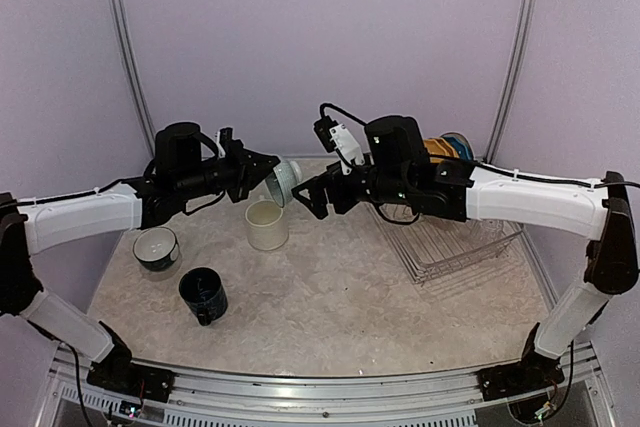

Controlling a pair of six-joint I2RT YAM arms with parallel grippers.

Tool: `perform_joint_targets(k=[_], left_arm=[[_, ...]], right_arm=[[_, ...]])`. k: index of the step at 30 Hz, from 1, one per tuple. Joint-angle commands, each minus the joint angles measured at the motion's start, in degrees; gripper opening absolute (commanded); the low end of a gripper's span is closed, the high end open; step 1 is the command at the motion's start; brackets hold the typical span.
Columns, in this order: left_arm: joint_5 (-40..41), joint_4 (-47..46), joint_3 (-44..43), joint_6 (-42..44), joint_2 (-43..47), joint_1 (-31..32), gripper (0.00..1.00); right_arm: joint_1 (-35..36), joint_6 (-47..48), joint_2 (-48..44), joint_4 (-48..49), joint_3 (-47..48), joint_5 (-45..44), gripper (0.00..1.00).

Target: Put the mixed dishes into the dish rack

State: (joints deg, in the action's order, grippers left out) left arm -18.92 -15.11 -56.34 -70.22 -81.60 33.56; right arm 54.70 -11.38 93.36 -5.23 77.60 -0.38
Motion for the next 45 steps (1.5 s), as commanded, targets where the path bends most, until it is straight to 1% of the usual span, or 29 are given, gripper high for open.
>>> perform_joint_targets(k=[1,8,13,16,24,27,29,30,36,40,43,45], left_arm=[[-0.9,-15.19,1.13,-6.57,-0.67,1.93,0.0],[-1.96,-21.73,2.26,-9.73,-2.62,3.06,0.0],[-2.84,-22.66,2.13,-10.63,-3.44,3.61,0.0],[-3.58,-23.66,2.41,-11.73,-4.12,3.7,0.0],[-5.52,-26.05,2.87,-14.51,-6.23,3.79,0.0],[-5.94,-26.9,2.97,-15.24,-6.69,3.79,0.0],[-5.96,-26.98,2.99,-15.4,-6.8,3.79,0.0],[-6.1,-26.99,2.99,-15.37,-6.81,3.79,0.0],[-6.85,-27.52,2.81,-15.51,-6.81,3.84,0.0],[-7.22,-28.04,3.16,-15.74,-6.73,3.79,0.0],[-7.42,-28.22,3.29,-15.73,-6.6,3.79,0.0],[-7.33,-28.22,3.41,-15.58,-6.47,3.79,0.0]], right_arm=[[0.59,1.27,2.22,3.47,1.11,-1.45,1.0],[0.67,2.16,6.44,-1.51,6.61,-4.81,1.0],[0.67,3.46,7.86,-2.37,8.01,-6.38,1.0],[0.67,4.74,7.97,-2.37,8.12,-6.76,0.98],[0.69,8.46,9.34,-4.7,9.81,-7.8,0.88],[0.66,9.52,9.45,-4.89,9.94,-8.17,0.82],[0.62,10.03,9.73,-5.32,10.15,-8.75,0.76],[0.58,10.25,9.87,-5.5,10.29,-8.83,0.75],[0.27,10.59,11.32,-6.74,11.38,-9.13,0.78],[-0.53,10.33,11.58,-6.52,11.52,-7.52,0.77],[-1.26,9.73,11.55,-6.41,11.5,-5.74,0.71],[-1.52,9.61,11.37,-6.25,11.25,-5.04,0.64]])
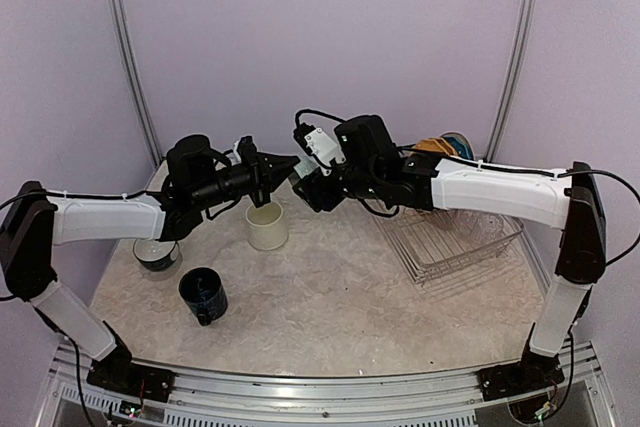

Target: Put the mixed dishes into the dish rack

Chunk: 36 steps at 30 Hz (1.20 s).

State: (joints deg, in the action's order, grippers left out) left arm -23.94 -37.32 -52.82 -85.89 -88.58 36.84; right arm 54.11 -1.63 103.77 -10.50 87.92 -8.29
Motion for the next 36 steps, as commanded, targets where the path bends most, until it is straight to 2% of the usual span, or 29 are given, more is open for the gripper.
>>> perform_joint_targets(k=[1,9,15,17,20,30,36], left_arm=[[-2.36,-6.05,-0.09,0.17,0.51,0.51,0.0],[-3.22,-8.07,-0.01,-0.69,-0.81,0.34,0.0],[-3.8,-9.11,-0.47,-1.07,-2.24,0.21,0.0],[-4.42,-9.59,-0.94,-1.13,-2.88,0.16,0.0],[-5.83,-10.93,-1.83,-1.93,-4.43,0.1,0.0],[-8.51,-12.84,-3.73,-4.24,-8.8,0.08,0.3],[-9.49,-10.78,-4.87,-3.69,-9.32,-0.01,0.37]], right_arm=[[-1.04,-0.24,0.81,-0.83,0.67,3.38,0.62],[-2.31,-1.94,-1.93,1.76,-1.8,6.83,0.41],[-2.74,-2.39,-3.27,1.18,-2.34,6.94,0.14],[-2.89,-2.63,-3.53,0.78,-2.24,6.43,0.0],[-3.2,-2.84,-4.14,0.25,-2.36,5.08,0.0],[-5.09,-3.08,-5.03,-2.33,-2.63,3.34,0.0],[-5.89,-2.9,-5.87,-3.69,-3.58,2.26,0.0]])
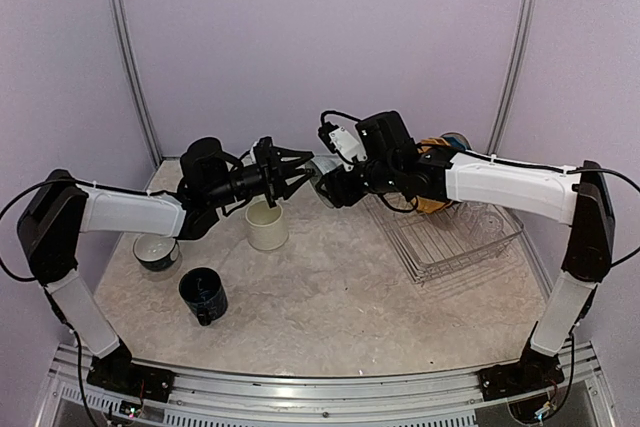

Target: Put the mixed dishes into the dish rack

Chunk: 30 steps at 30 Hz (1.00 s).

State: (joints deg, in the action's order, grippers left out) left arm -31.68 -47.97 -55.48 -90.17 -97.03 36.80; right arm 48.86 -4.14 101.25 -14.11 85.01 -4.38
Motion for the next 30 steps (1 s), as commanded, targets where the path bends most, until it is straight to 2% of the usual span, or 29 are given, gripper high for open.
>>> perform_joint_targets(k=[1,7,16,22,30], left_arm=[[-1.72,0.05,-2.24,0.6,-0.94,0.03,0.38],[-1.42,4.09,-1.91,3.4,0.32,-0.06,0.38],[1.1,14.28,-0.79,12.01,6.67,-0.15,0.38],[2.09,16.97,1.11,14.22,10.1,-1.13,0.38],[2.05,18.08,4.87,14.44,13.64,-3.48,0.38]], right_arm=[[-0.89,-0.34,-3.47,-0.53,-0.75,-2.22,0.0],[-3.37,3.44,-4.44,-6.08,0.71,-8.86,0.0],[-10.08,17.68,-3.12,-13.09,5.15,-22.04,0.0],[-13.86,29.1,3.79,-10.57,9.34,-29.54,0.0],[-16.83,40.45,15.87,-9.78,20.53,-32.5,0.0]])
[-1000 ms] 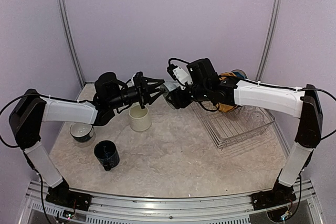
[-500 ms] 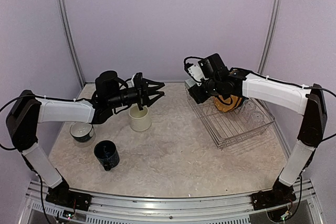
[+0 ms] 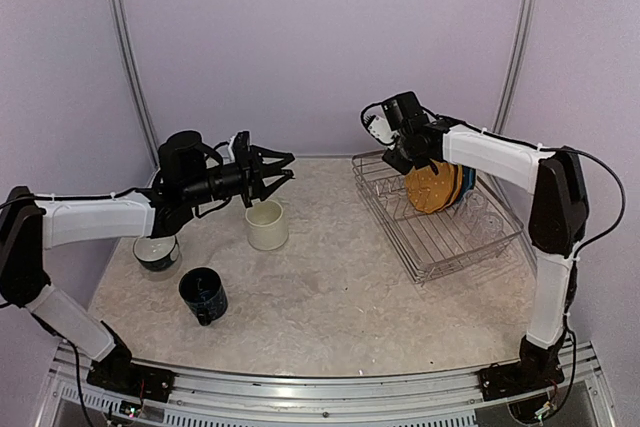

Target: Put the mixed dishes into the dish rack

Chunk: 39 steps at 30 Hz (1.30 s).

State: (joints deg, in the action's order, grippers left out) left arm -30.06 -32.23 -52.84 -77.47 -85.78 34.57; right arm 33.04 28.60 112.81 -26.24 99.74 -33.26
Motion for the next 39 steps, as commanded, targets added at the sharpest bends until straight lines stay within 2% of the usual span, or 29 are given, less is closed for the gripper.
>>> perform_joint_targets(k=[1,9,25,29,35,39], left_arm=[[0.56,2.67,2.6,1.9,3.0,-1.57,0.38],[1.23,4.06,5.33,2.33,6.54,-3.47,0.37],[4.17,11.25,8.95,5.33,13.56,-6.62,0.37],[5.11,13.6,9.79,6.28,15.92,-7.65,0.37],[5.87,16.66,10.82,7.61,18.8,-9.81,0.37],[6.34,19.2,11.14,8.64,20.26,-10.92,0.37]], right_arm=[[-1.18,9.02,5.7,2.29,7.29,-3.47,0.0],[-2.19,17.48,15.35,-0.74,16.95,-4.38,0.0],[-3.99,18.5,21.21,-3.13,17.46,-1.77,0.0],[-4.04,17.91,21.83,-3.4,17.09,-0.76,0.09],[-3.84,17.77,21.53,-3.33,16.16,0.4,0.3],[-3.07,18.91,21.13,-2.33,15.48,-0.46,0.34]])
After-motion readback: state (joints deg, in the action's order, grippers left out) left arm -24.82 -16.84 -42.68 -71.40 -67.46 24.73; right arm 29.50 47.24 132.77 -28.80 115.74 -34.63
